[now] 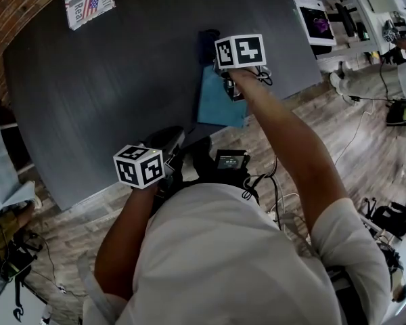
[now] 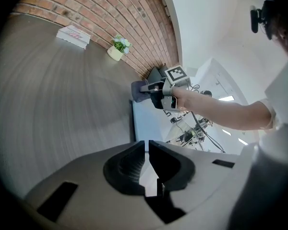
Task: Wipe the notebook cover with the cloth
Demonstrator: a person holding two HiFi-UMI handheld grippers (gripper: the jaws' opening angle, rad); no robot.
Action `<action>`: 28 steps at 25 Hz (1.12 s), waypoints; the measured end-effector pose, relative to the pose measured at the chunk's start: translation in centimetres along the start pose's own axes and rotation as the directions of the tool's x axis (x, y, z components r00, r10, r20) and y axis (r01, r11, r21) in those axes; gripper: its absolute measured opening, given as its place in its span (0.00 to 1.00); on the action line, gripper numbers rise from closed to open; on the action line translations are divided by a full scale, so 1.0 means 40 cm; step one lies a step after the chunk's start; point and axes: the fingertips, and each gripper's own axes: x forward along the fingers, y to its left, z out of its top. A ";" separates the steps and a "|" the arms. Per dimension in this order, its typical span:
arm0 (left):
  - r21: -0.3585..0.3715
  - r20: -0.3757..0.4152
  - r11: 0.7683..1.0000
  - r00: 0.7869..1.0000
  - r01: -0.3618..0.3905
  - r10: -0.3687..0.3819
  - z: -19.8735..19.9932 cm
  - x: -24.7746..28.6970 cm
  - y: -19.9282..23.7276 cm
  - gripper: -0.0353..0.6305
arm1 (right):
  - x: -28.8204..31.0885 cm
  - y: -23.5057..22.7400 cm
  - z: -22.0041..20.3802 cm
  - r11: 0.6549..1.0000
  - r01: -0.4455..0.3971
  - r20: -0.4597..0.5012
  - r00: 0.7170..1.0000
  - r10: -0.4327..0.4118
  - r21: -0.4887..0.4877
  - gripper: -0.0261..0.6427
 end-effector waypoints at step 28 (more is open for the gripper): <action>0.083 0.176 0.992 0.979 0.093 -0.106 0.110 -0.090 -0.135 0.10 | -0.351 0.095 -0.076 0.991 -0.117 0.227 0.969 0.098 0.068 0.21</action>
